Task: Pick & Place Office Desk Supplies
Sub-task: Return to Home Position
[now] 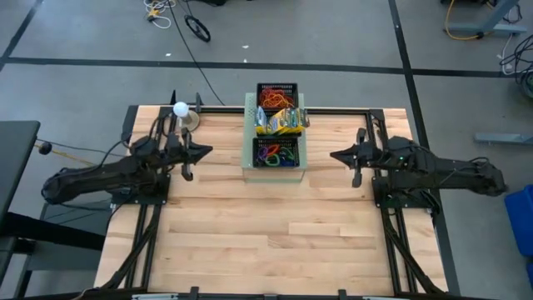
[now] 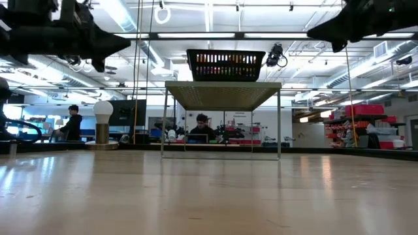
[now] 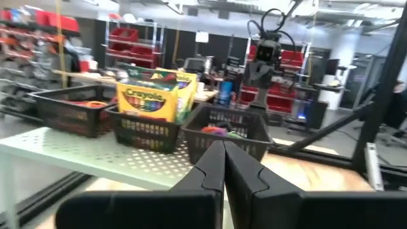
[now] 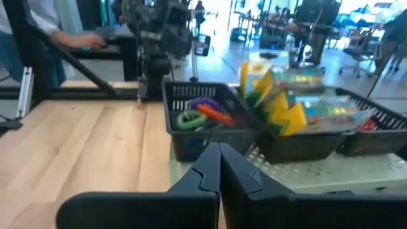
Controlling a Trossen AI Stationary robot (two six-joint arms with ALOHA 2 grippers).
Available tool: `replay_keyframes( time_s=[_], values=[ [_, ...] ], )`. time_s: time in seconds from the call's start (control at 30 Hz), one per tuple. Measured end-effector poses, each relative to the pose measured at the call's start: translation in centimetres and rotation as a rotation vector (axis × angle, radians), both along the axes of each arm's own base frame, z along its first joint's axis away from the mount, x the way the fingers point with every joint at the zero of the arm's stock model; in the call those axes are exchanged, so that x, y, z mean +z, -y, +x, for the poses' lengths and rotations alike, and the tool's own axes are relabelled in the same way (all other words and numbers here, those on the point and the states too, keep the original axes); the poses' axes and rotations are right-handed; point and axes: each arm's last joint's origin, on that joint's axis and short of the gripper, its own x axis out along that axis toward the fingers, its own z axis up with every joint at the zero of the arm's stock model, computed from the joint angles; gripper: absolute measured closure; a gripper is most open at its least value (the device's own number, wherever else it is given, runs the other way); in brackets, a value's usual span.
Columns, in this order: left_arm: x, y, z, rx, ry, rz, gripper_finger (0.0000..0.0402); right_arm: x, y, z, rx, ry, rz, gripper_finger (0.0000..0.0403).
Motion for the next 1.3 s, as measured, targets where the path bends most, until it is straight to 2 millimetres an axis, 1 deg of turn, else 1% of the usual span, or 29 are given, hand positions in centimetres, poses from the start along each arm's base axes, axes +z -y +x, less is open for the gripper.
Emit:
replay_keyframes(
  time_s=[0.23,0.33,0.43,0.53,0.6,0.8,0.9,1.0,1.1,1.3],
  values=[
    [-0.1,0.5,-1.7,0.054,-0.007,0.03,0.0394,0.5,0.1,-1.7,-0.031,0.072,-0.033,0.0401],
    [-0.4,0.6,-2.2,0.062,0.017,0.037,0.0394,-0.8,0.4,-1.7,-0.049,0.088,-0.036,0.0401],
    [-1.6,0.7,-2.4,0.064,0.025,0.035,0.0393,-2.4,0.6,-1.7,-0.049,0.089,0.007,0.0401],
    [-2.5,0.7,-2.4,0.059,0.034,0.028,0.0393,-2.8,0.7,-2.2,-0.055,0.132,0.009,0.0401],
    [-3.0,0.7,-2.3,0.055,0.008,0.018,0.0393,-3.2,0.7,-2.7,-0.071,0.149,0.022,0.0401],
    [-3.2,0.6,-2.3,0.062,-0.02,0.03,0.0393,-5.6,0.6,-3.3,-0.084,0.232,0.038,0.0402],
    [-3.5,0.5,-2.3,0.087,-0.029,0.011,0.0393,-7.6,0.8,-3.3,-0.132,0.218,0.056,0.0402],
    [-3.5,0.5,-2.3,0.093,-0.029,-0.002,0.0393,-8.7,0.9,-3.2,-0.167,0.23,0.054,0.0402],
    [-3.6,0.5,-2.3,0.106,-0.03,-0.012,0.0393,-9.4,1.1,-3.1,-0.228,0.168,0.07,0.0402],
    [-3.7,0.4,-2.3,0.119,-0.043,-0.006,0.0393,-9.7,1.3,-2.8,-0.253,0.123,0.072,0.0402]
  ],
)
